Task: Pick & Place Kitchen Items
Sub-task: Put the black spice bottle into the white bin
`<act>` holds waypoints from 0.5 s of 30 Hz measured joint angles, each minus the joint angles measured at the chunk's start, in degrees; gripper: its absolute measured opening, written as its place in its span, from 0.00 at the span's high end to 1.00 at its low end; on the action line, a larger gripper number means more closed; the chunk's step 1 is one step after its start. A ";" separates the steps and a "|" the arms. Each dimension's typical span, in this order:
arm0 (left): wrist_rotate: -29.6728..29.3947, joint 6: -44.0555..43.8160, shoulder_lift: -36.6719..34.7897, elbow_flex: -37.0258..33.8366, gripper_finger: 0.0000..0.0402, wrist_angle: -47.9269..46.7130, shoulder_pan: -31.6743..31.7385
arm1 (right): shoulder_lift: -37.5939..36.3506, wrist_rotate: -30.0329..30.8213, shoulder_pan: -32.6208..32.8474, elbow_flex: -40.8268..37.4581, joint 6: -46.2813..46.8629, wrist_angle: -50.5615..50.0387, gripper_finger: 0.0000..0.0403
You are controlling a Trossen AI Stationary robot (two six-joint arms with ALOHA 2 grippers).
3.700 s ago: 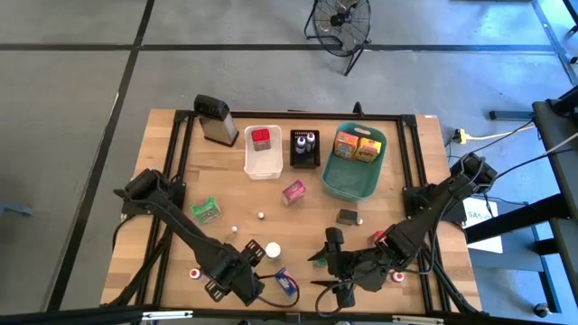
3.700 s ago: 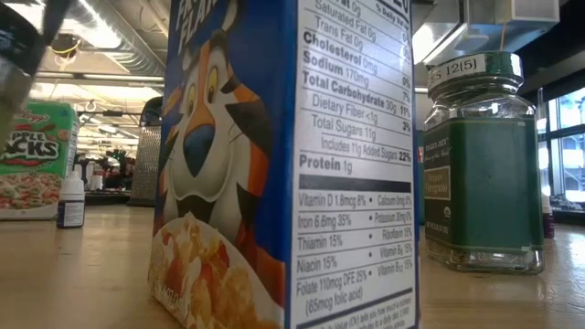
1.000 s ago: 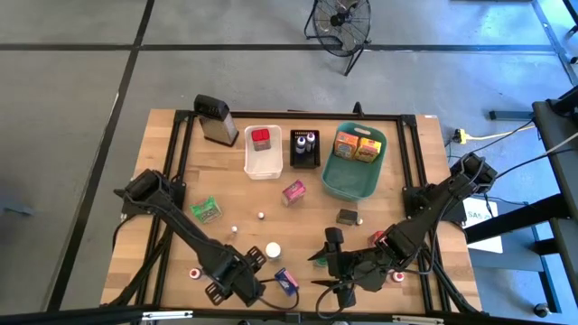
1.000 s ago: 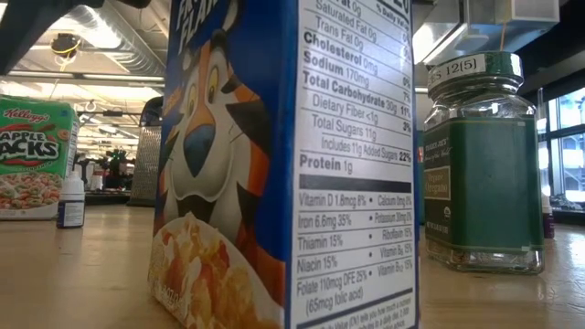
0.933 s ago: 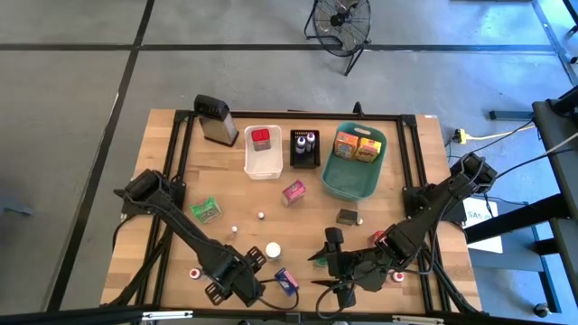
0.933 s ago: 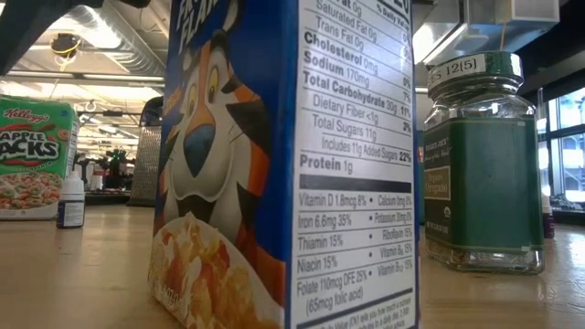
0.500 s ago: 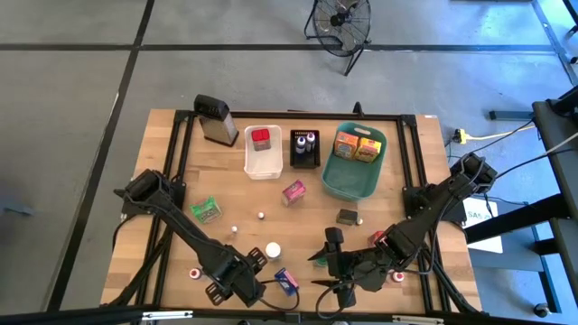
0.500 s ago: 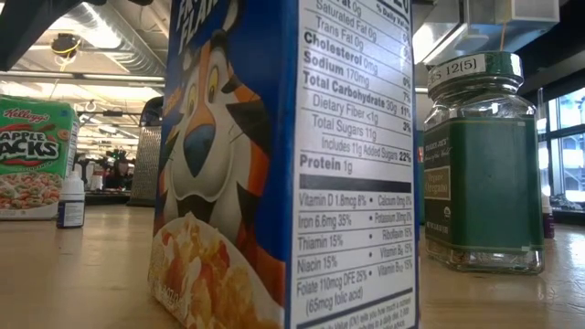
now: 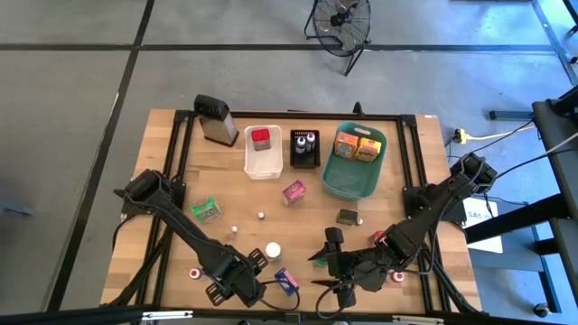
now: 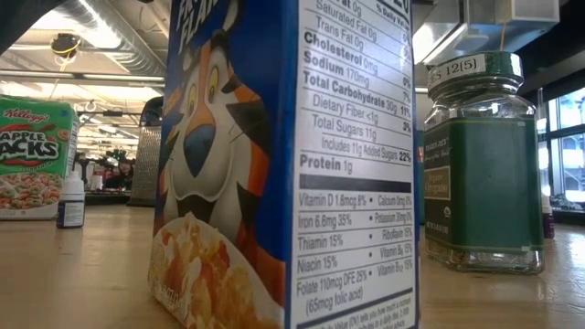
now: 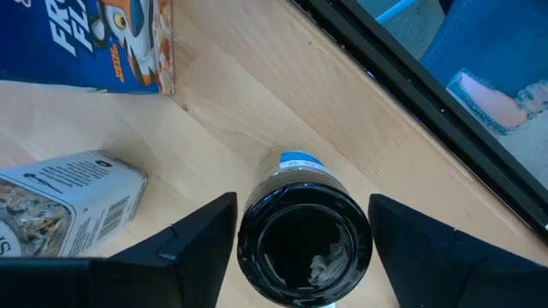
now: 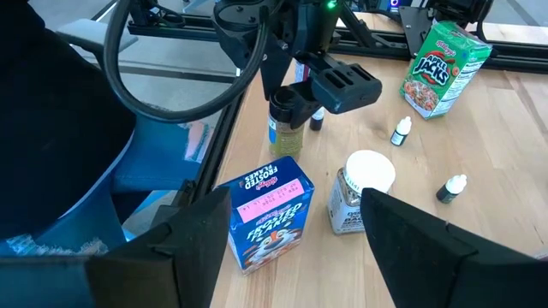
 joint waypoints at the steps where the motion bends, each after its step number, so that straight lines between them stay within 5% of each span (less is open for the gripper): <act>1: 0.00 0.00 0.00 0.00 0.37 0.00 0.00 | 0.00 0.00 0.00 0.00 0.00 0.00 0.34; 15: 3.25 1.05 -0.74 -2.78 0.50 2.84 1.00 | 0.00 0.00 0.01 0.00 0.00 -0.12 0.34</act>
